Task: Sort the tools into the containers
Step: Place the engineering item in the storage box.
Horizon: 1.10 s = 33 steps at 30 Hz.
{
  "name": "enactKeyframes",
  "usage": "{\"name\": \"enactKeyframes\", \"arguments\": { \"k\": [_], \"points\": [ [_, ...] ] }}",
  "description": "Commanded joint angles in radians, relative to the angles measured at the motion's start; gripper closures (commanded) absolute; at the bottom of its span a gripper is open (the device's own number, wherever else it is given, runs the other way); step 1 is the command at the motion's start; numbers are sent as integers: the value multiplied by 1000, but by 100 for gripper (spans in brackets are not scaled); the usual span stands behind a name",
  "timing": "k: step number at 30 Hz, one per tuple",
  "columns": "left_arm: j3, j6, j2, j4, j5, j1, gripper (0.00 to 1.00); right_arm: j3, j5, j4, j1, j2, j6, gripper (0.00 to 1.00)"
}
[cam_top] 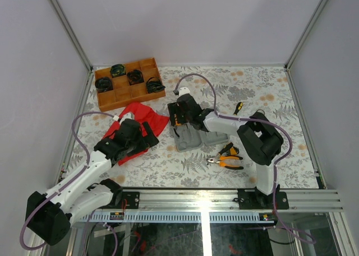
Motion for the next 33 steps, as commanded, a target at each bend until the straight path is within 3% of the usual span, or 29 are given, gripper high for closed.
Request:
{"name": "enactKeyframes", "arguments": {
  "k": [1,6,12,21,26,33],
  "points": [
    [-12,-7,14,73,24,4,0,-10,-31,52,-18,-64,2,22],
    [-19,-5,32,100,32,5,1,-15,-14,41,-22,-74,-13,23],
    [-23,-5,96,224,75,4,9,-35,-8,12,-27,-96,-58,39],
    [-40,-21,257,500,172,-15,14,-146,-65,40,-83,-191,-68,40],
    [14,-31,374,500,75,-120,18,-226,-84,66,-118,-256,-62,41],
    [40,-89,504,477,-17,-207,33,-288,-80,75,-141,-345,-67,43]
  ]
}}
